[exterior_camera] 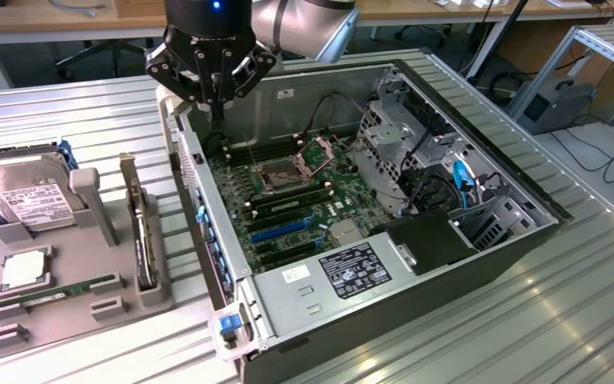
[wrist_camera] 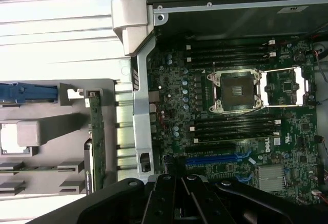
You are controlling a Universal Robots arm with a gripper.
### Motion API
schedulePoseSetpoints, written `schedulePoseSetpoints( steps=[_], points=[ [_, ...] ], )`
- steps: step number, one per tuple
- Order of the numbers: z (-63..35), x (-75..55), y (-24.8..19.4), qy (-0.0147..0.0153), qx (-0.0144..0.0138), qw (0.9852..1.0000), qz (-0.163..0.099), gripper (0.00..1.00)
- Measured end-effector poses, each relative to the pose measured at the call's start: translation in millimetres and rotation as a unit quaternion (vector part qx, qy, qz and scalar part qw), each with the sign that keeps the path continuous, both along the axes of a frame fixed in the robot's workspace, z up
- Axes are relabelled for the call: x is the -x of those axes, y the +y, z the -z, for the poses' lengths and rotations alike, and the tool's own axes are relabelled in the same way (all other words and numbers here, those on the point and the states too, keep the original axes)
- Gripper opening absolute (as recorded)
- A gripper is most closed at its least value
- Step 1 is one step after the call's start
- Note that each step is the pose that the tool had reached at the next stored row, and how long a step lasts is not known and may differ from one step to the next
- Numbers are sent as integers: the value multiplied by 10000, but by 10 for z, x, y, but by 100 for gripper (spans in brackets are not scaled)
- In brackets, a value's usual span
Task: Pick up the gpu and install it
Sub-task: 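Reach for the gpu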
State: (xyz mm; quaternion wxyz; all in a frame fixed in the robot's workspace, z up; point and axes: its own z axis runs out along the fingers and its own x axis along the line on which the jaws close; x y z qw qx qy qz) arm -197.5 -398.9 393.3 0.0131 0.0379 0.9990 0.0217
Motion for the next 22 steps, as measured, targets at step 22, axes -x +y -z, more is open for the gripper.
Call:
schedulePoseSetpoints(
  steps=[22],
  points=[
    [1,81,0,0,0,10000,0,11]
  ],
)
